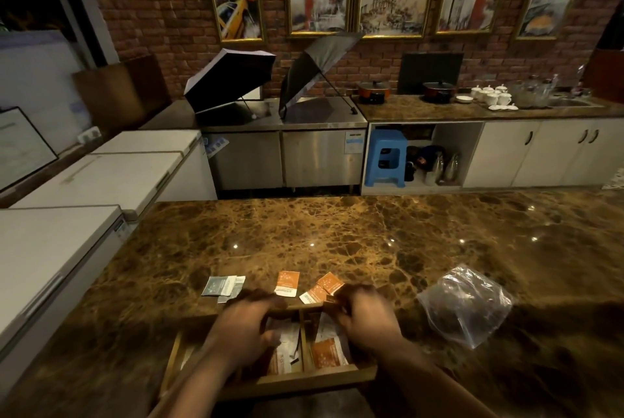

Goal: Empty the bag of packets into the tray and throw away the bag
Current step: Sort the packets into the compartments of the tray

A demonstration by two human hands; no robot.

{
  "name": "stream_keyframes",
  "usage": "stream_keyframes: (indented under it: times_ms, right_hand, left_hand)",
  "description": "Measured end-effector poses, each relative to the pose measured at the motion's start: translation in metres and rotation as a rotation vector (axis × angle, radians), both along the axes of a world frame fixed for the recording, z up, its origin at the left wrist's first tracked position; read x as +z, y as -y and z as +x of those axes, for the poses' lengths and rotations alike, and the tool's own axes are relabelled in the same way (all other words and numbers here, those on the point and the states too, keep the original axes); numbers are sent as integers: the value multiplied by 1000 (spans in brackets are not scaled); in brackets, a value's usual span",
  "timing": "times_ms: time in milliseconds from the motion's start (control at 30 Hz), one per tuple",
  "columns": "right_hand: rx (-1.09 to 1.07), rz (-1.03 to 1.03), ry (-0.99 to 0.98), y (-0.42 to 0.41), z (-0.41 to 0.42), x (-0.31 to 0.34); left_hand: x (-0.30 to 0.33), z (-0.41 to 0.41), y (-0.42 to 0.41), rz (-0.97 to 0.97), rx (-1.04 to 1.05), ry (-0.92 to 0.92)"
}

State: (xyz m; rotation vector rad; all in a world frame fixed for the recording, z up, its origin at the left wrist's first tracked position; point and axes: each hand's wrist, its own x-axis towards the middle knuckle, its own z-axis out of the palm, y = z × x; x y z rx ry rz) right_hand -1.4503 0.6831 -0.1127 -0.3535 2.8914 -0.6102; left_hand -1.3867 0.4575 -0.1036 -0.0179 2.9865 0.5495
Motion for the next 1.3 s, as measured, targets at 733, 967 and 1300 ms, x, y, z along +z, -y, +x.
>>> stream_keyframes:
  times_ms: [733,967,1300]
  right_hand:
    - [-65,-55,224,2,-5,15]
    - [-127,-146,219,-7,-16,19]
    - [-85,-374,245,-19,-10,30]
  left_hand:
    - [8,1,10,4,-65,99]
    - [8,-5,3,57,-25,67]
    - [16,-16,-24,89,-60,66]
